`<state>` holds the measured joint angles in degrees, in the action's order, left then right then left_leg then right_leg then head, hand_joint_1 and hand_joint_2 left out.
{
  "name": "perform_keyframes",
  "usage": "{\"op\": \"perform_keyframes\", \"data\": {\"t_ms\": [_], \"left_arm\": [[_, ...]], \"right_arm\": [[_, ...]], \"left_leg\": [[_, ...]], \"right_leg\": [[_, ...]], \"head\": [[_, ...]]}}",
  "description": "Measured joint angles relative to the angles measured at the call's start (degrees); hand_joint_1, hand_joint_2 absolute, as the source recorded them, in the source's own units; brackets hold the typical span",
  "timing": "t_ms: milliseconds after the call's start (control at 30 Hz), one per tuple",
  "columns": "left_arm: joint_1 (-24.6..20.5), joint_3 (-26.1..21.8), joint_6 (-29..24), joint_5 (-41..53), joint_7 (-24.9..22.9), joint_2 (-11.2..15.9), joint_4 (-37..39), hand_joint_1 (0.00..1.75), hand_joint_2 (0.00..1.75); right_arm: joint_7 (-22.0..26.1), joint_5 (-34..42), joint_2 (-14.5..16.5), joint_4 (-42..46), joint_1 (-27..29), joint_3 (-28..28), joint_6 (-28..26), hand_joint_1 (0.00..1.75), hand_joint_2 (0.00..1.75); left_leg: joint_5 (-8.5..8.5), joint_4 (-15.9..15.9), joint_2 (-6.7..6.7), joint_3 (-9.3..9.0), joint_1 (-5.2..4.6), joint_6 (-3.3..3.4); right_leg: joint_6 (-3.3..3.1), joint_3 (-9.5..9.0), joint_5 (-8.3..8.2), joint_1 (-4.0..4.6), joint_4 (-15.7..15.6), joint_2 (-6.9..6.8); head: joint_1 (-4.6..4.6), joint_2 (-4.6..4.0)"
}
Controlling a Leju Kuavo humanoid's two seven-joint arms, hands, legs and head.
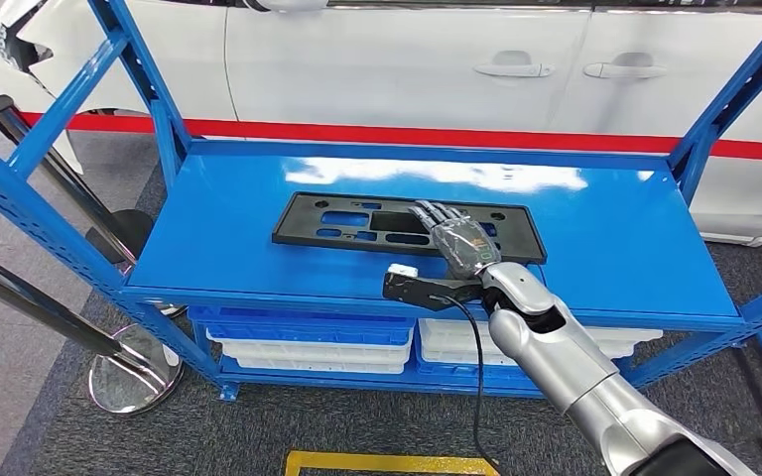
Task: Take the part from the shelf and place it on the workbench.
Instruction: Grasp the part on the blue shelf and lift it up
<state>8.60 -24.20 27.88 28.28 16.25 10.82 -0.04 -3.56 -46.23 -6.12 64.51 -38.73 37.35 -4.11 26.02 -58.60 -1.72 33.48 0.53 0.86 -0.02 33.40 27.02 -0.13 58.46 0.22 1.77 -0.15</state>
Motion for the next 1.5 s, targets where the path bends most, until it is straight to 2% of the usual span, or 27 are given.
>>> {"op": "perform_keyframes", "data": {"t_ms": [433,833,1000,1200,1267,1300,1367,1500], "left_arm": [[-0.5,0.7,0.6,0.8,0.4,0.0,0.0,0.00,0.00],[-0.8,1.5,0.7,2.3,0.5,0.2,0.0,0.00,0.00],[-1.0,1.6,0.7,3.0,0.7,0.3,0.0,0.00,0.00],[-1.1,1.6,0.7,3.4,0.8,0.3,0.0,0.00,0.00],[-1.1,1.6,0.7,3.5,0.8,0.3,0.0,0.00,0.00],[-1.1,1.6,0.7,3.5,0.8,0.4,0.0,0.00,0.00],[-1.1,1.6,0.8,3.5,0.8,0.4,0.0,0.00,0.00],[-1.1,1.6,0.9,3.5,0.8,0.5,0.0,0.00,0.00]], "right_arm": [[-0.4,-1.1,3.0,-5.2,-2.5,1.2,-1.1,0.00,1.75],[-1.4,-5.8,3.9,-16.1,-6.3,0.4,-7.5,0.00,1.75],[-3.6,-8.8,4.2,-19.6,-7.1,-0.3,-10.6,0.00,1.75],[-4.0,-9.7,4.1,-23.0,-7.4,-1.9,-11.5,0.00,1.75],[-4.0,-9.9,4.0,-23.8,-7.4,-2.2,-11.6,0.11,1.75],[-4.0,-10.0,4.0,-24.2,-7.4,-2.3,-11.6,0.24,1.75],[-4.0,-10.1,4.0,-24.7,-7.4,-2.5,-11.6,0.55,1.75],[-4.0,-10.2,4.0,-25.5,-7.4,-2.5,-11.2,1.35,1.75]], "left_leg": [[0.00,0.0,0.00,-0.01,0.00,0.00],[0.00,0.0,0.01,-0.01,0.00,0.00],[0.00,0.0,0.00,-0.02,0.00,0.00],[0.00,0.0,0.04,-0.03,0.00,0.00],[0.00,0.0,0.04,-0.03,0.00,0.00],[0.00,0.0,0.04,-0.03,0.00,0.00],[0.00,0.0,0.05,-0.03,0.00,0.00],[0.00,0.0,0.06,-0.04,0.00,0.00]], "right_leg": [[0.00,0.00,0.00,-0.01,0.0,0.00],[0.00,0.00,-0.01,-0.02,0.0,0.01],[0.00,0.00,0.00,-0.01,0.0,0.01],[0.00,0.01,-0.01,-0.01,0.0,0.05],[0.00,0.01,-0.01,-0.02,0.0,0.05],[0.00,0.01,-0.01,-0.02,0.0,0.05],[0.00,0.01,-0.01,-0.01,0.0,0.06],[0.00,0.01,-0.01,-0.01,0.0,0.07]], "head": [[0.00,0.00],[0.00,0.00],[0.00,0.00],[0.00,0.00],[0.00,0.00],[0.00,0.00],[0.00,0.00],[0.00,0.00]]}}
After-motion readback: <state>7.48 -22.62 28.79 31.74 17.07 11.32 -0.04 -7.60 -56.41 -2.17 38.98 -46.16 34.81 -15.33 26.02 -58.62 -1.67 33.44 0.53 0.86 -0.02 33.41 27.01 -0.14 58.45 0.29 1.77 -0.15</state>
